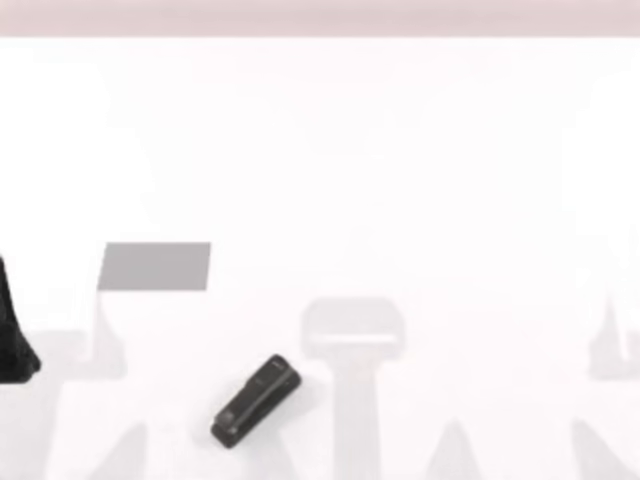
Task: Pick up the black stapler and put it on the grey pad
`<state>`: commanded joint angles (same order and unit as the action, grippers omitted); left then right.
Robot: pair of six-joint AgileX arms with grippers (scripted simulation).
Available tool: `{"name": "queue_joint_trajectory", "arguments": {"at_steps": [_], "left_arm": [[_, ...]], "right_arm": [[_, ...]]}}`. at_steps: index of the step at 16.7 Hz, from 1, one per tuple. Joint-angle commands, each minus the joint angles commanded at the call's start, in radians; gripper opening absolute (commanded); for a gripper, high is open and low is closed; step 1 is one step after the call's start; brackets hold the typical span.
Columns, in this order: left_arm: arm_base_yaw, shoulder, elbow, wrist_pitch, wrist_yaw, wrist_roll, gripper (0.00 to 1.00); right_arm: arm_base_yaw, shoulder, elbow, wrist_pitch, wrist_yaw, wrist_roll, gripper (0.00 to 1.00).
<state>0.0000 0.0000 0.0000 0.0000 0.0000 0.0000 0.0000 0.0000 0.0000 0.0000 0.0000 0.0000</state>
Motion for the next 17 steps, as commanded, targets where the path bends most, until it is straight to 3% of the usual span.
{"name": "queue_joint_trajectory", "arguments": {"at_steps": [3, 7, 17], "left_arm": [[-0.006, 0.010, 0.010, -0.009, 0.000, 0.000, 1.00], [-0.082, 0.158, 0.148, -0.125, 0.002, 0.002, 1.00], [-0.438, 1.065, 0.793, -0.703, -0.002, 0.016, 1.00]], "right_arm": [[0.000, 0.000, 0.000, 0.000, 0.000, 0.000, 1.00], [0.000, 0.000, 0.000, 0.000, 0.000, 0.000, 1.00], [0.000, 0.000, 0.000, 0.000, 0.000, 0.000, 1.00]]}}
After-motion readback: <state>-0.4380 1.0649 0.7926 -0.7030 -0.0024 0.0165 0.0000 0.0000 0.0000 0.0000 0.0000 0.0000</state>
